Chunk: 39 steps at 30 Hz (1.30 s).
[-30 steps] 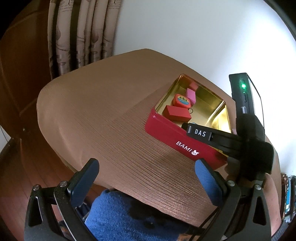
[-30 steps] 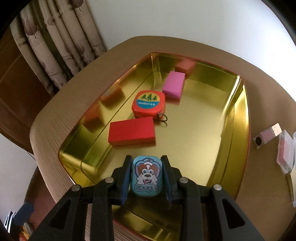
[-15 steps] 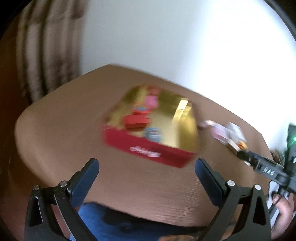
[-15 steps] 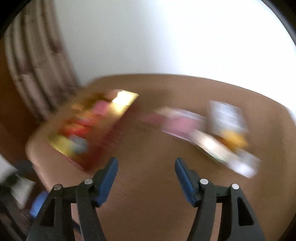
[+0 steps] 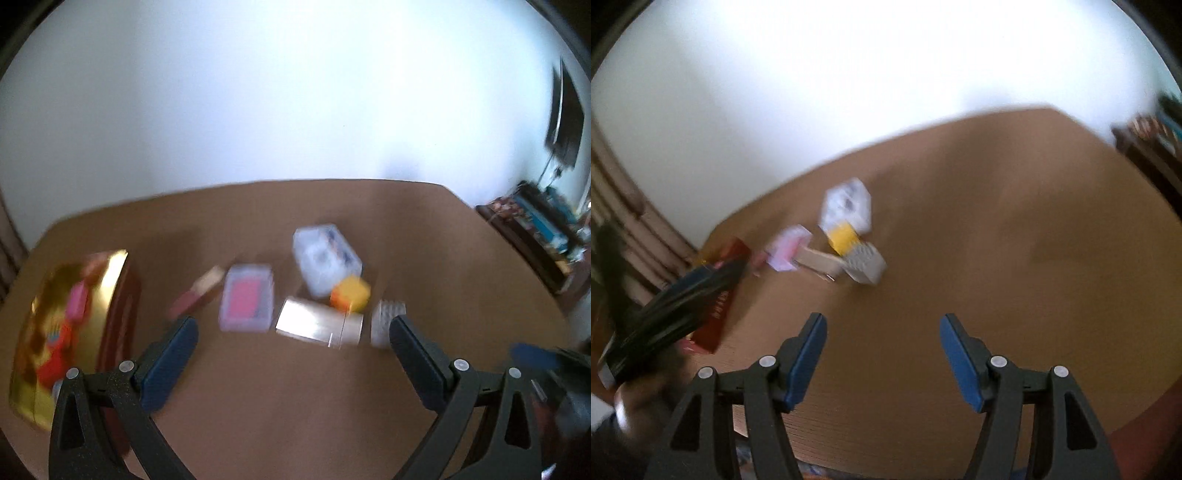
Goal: Organize rigid objects
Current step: 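Reach the left tool to the clear plastic box and grasp it, then carry the clear plastic box with the left tool over the tray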
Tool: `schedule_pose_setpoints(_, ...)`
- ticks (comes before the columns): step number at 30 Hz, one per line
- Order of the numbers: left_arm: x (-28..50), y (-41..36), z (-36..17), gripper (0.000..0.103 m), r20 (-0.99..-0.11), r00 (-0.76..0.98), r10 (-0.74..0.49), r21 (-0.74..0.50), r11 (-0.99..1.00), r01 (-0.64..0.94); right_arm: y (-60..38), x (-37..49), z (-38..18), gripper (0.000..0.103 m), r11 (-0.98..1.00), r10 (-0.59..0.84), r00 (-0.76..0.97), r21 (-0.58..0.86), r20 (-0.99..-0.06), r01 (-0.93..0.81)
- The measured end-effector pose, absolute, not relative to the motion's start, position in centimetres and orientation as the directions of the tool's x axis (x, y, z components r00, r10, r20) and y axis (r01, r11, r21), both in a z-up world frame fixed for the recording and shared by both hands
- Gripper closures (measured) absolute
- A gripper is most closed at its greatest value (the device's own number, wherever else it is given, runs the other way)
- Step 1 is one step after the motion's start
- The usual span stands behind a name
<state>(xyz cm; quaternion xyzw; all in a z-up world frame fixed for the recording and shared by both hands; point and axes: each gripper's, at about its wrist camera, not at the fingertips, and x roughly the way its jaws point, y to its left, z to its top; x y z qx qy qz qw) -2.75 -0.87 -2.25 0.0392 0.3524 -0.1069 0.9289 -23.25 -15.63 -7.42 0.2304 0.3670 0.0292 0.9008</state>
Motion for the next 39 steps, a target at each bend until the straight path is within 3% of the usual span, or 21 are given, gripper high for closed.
schedule_pose_setpoints(6, 5.6, -5.8, -4.8, 0.001, -0.746, 0.664, -0.058, 0.049, 0.989, 0.141, -16.6, -23.9, -5.5, 0.037, 0.905, 0.170, 0.757, 0.404, -0.631, 0.134)
schedule_pose_setpoints(13, 11.1, -8.0, -8.5, 0.003, -0.821, 0.569, 0.039, 0.091, 0.994, 0.063, -19.6, -24.4, -5.4, 0.037, 0.867, 0.171, 0.782, 0.468, -0.599, 0.170)
schedule_pose_setpoints(15, 12.3, -8.4, -9.6, 0.009, -0.847, 0.526, 0.076, 0.122, 0.991, 0.054, -19.6, -24.2, -5.4, 0.037, 0.860, 0.181, 0.787, 0.483, -0.590, 0.163)
schedule_pose_setpoints(16, 12.6, -8.5, -10.0, 0.019, -0.855, 0.514, 0.075, 0.120, 0.991, 0.055, -19.6, -24.3, -5.3, 0.037, 0.856, 0.189, 0.788, 0.491, -0.586, 0.160)
schedule_pose_setpoints(17, 12.9, -8.5, -10.3, 0.044, -0.864, 0.499, 0.064, 0.109, 0.992, 0.062, -19.5, -24.3, -5.3, 0.037, 0.851, 0.201, 0.787, 0.502, -0.583, 0.154)
schedule_pose_setpoints(20, 13.4, -8.5, -10.4, 0.044, -0.877, 0.479, 0.037, 0.083, 0.994, 0.076, -19.4, -24.8, -5.1, 0.037, 0.850, 0.211, 0.784, 0.505, -0.583, 0.147)
schedule_pose_setpoints(29, 11.9, -8.3, -3.0, 0.044, -0.777, 0.629, 0.022, 0.121, 0.986, 0.115, -19.0, -25.0, -5.0, 0.037, 0.856, 0.216, 0.783, 0.499, -0.583, 0.136)
schedule_pose_setpoints(39, 7.8, -1.3, 4.5, 0.044, -0.656, 0.744, 0.127, 0.204, 0.979, 0.012, -16.6, -24.8, -4.5, 0.037, 0.896, 0.226, 0.762, 0.436, -0.608, 0.082)
